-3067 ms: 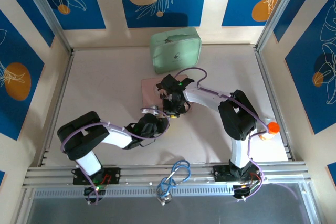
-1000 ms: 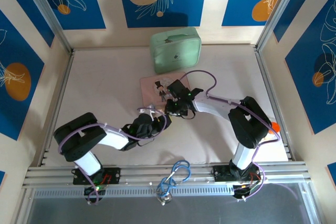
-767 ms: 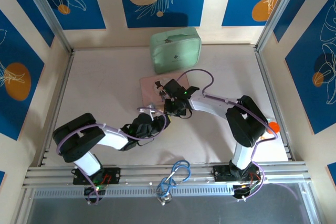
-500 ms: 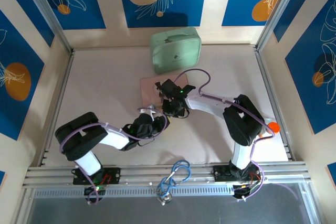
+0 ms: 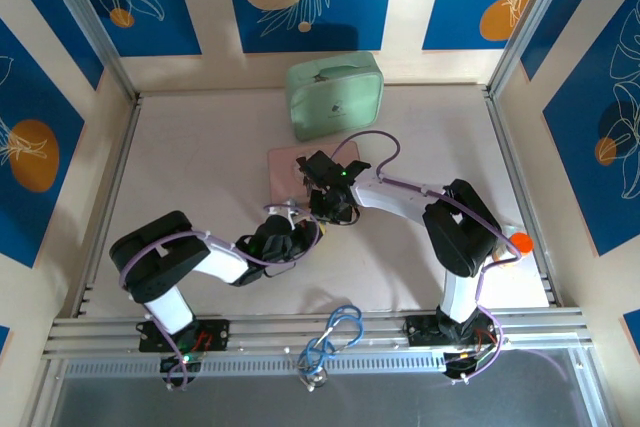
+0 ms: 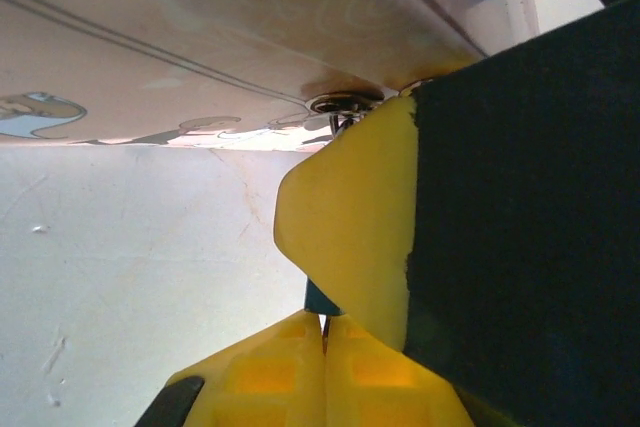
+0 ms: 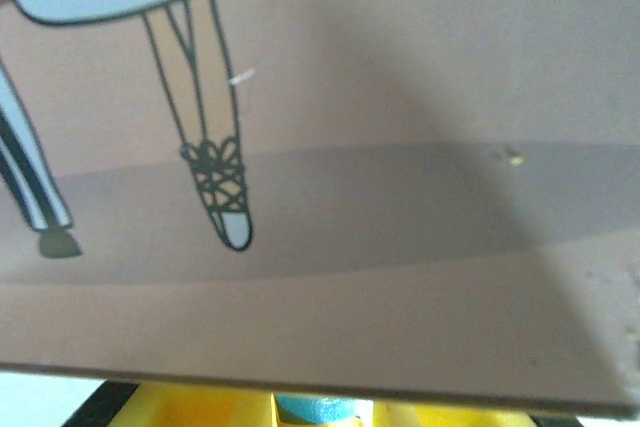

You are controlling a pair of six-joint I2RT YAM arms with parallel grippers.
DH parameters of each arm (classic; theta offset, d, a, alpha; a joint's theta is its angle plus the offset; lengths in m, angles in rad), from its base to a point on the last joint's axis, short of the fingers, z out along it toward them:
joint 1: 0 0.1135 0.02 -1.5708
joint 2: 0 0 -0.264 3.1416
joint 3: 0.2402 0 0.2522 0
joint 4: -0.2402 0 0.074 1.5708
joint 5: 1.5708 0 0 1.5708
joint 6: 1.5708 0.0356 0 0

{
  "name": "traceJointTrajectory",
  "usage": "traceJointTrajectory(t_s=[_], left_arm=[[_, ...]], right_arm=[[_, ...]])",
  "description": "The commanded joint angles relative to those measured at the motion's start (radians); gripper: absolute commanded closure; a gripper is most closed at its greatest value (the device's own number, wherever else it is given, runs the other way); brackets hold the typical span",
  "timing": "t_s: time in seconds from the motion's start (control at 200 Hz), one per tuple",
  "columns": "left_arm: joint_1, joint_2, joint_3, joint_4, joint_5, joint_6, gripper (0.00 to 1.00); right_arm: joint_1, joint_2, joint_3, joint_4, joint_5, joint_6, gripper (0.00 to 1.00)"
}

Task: Unlock the padlock with the key

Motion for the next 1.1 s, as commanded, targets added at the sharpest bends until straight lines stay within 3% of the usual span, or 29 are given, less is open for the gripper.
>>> traceJointTrajectory(t_s=[0.0,0.18,0.295,0.53,0.87,1.095], left_arm=[[0.019,0.013,0.011,0.078,0.013,-0.009,1.0],[0.021,0.001,-0.001,0.079,0.015,-0.011,1.0],[0.025,0.006,-0.009,0.102,0.019,-0.02,1.0],[0.03,0.012,-0.015,0.122,0.024,-0.027,1.0],[0.033,0.014,-0.015,0.126,0.03,-0.032,1.0],[0.035,0.015,-0.012,0.126,0.03,-0.031,1.0]], right_arm=[[0.005,-0.005,-0.025,-0.008,-0.058,0.012,0.74],[-0.027,-0.117,-0.162,0.2,-0.104,-0.053,0.47],[-0.07,-0.182,-0.278,0.373,-0.195,-0.091,0.39],[-0.131,-0.192,-0.369,0.526,-0.363,-0.141,0.43],[-0.156,-0.141,-0.328,0.512,-0.378,-0.162,0.52],[-0.158,-0.136,-0.34,0.506,-0.366,-0.154,0.53]])
